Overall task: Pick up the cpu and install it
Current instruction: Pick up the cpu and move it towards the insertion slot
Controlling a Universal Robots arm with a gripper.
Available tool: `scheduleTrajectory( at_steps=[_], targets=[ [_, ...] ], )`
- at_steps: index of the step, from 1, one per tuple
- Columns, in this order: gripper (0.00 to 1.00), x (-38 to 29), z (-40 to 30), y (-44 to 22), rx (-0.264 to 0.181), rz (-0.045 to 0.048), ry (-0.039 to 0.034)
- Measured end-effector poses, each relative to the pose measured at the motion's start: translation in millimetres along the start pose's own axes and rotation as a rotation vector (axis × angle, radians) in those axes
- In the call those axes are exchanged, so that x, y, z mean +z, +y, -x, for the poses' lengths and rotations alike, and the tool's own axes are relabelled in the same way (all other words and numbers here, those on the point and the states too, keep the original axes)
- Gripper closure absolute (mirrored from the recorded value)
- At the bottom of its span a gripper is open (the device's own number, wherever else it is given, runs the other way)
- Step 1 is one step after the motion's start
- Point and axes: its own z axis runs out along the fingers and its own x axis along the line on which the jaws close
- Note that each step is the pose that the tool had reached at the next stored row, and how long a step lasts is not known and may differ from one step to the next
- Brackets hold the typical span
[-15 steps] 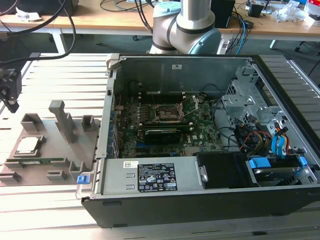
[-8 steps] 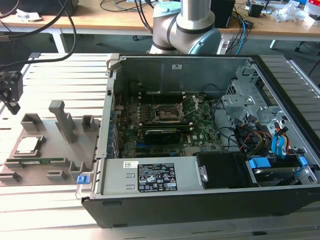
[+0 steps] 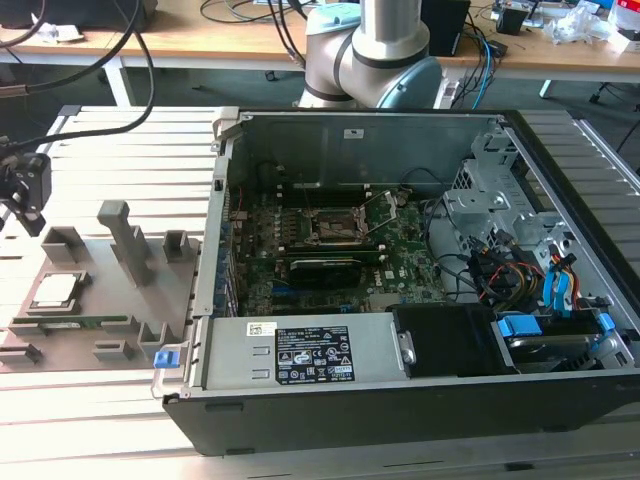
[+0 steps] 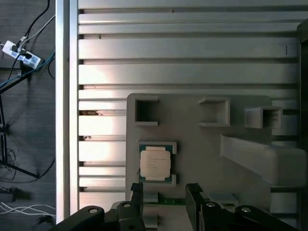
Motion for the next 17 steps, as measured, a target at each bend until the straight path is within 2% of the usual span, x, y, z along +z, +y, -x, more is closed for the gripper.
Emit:
scheduleTrajectory(
  at_steps=[2, 5, 6, 11, 14, 17],
  targets=[
    [0.52, 2.0, 0.0, 0.0, 0.0, 0.0003, 0.0],
    [0.52, 3.9, -1.0, -0.1, 0.0, 0.0103, 0.0001],
    [0.52, 5.6, -1.5, -0.5, 0.0, 0.0111, -0.0001],
    [0.52, 13.4, -4.0, -2.1, -0.006, 0.011, 0.0],
    [0.52, 15.7, -5.3, -2.5, -0.007, 0.0109, 0.0002],
    [0.52, 23.1, -7.4, -2.8, -0.008, 0.0109, 0.0001]
  ],
)
